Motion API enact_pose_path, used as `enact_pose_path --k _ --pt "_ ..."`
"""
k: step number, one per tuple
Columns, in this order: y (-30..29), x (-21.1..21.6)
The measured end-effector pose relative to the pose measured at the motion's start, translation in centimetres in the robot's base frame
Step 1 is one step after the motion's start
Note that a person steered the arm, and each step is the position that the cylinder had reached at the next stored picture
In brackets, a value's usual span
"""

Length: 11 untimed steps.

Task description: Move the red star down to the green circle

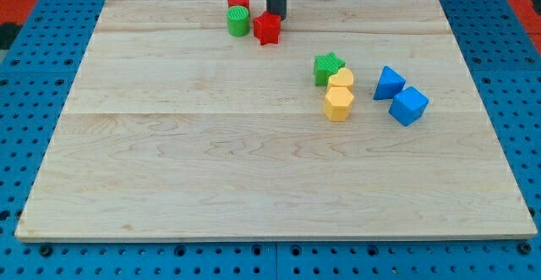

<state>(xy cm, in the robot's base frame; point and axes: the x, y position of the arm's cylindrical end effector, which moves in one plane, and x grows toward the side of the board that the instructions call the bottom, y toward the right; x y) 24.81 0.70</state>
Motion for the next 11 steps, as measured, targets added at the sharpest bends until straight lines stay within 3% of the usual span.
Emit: enact_pose_path --k 3,6,8,10,11 --pt "5.3 3.9" --pt "2.2 3.9" --pt "-3.0 4.1" --pt "-2.8 7.2" --pt "0.7 7.8"
